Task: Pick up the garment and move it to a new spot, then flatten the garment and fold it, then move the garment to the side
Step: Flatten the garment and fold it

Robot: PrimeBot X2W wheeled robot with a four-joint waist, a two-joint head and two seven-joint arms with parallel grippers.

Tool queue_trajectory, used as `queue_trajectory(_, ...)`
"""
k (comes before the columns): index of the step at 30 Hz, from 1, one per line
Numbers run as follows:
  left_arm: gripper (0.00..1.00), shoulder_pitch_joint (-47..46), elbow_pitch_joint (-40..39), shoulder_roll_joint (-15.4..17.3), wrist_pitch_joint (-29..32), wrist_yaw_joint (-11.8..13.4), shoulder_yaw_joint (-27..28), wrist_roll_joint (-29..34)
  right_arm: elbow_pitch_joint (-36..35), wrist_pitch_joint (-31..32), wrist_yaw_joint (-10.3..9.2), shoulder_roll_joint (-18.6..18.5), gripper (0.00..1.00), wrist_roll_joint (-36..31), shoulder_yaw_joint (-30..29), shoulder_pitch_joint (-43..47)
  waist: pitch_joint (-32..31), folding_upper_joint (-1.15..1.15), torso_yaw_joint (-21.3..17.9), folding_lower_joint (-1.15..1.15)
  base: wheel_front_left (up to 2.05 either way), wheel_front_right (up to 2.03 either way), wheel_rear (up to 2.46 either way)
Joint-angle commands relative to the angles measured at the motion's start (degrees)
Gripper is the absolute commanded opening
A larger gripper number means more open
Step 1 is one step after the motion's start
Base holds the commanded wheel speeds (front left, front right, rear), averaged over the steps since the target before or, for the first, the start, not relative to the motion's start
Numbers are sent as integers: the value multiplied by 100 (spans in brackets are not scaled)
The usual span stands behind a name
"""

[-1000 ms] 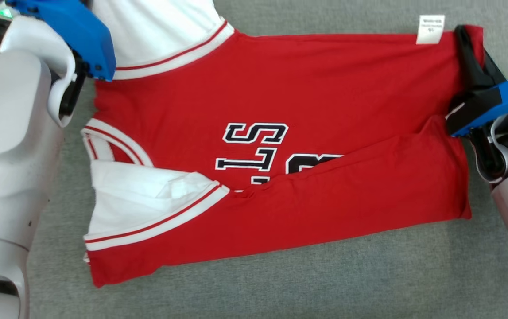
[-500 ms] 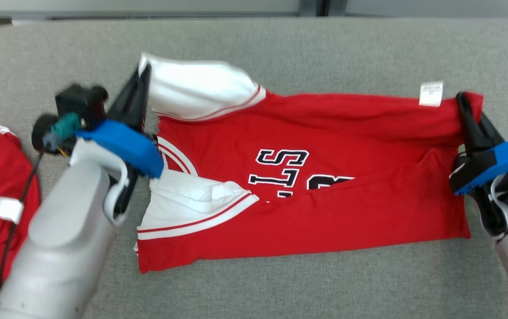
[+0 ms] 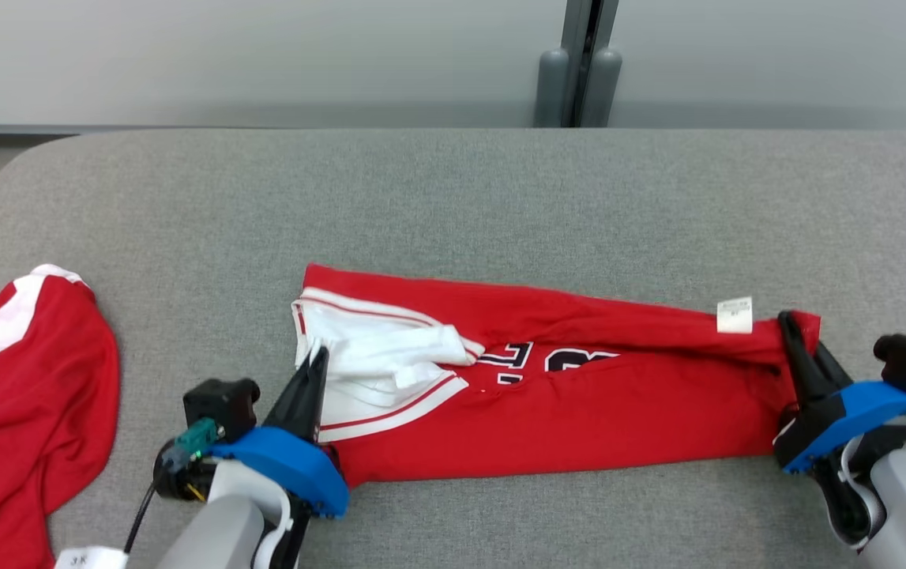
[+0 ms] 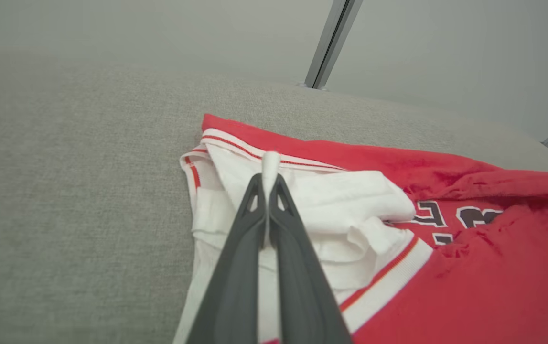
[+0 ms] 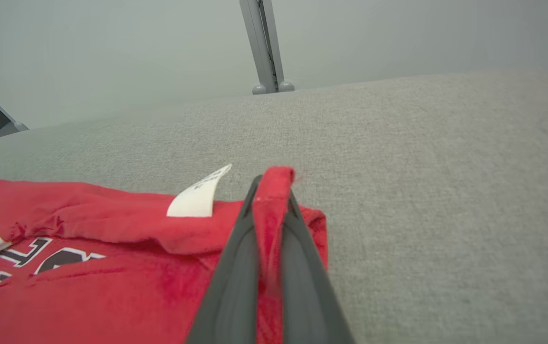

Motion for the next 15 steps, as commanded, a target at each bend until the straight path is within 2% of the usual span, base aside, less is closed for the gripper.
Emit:
queue_trajectory(1, 0, 107, -45, -27, -34, 9, 84, -5, 23, -1, 0, 36, 0, -20, -47, 145, -68, 0, -25, 1, 0, 0, 0)
queue_trajectory(6, 0, 486, -154, -134, -32, 55, 298, 84, 134, -1, 0, 155, 0, -176, -205, 375, -211, 0, -35, 1, 0, 0, 0)
queue_trajectory(7, 0, 526, -161, -170, -32, 68, 351, 105, 162, -1, 0, 195, 31, -189, -254, 403, -230, 0, -36, 1, 0, 0, 0)
queue_trajectory(8, 19, 553, -175, -190, -32, 86, 397, 153, 173, -1, 0, 219, 100, -215, -292, 415, -246, 0, -40, 1, 0, 0, 0)
queue_trajectory(9, 71, 591, -197, -214, -33, 121, 441, 199, 175, -1, 0, 255, 100, -241, -331, 425, -261, 0, -48, 1, 0, 0, 0)
queue_trajectory(10, 100, 627, -256, -245, -33, 188, 528, 249, 149, -1, 0, 297, 100, -258, -400, 431, -274, 0, -59, 1, 0, 0, 0)
queue_trajectory(15, 100, 956, -999, -322, -33, 733, 1109, 1044, -210, -1, 0, 486, 100, -672, -814, 512, -326, 0, -108, 1, 0, 0, 0)
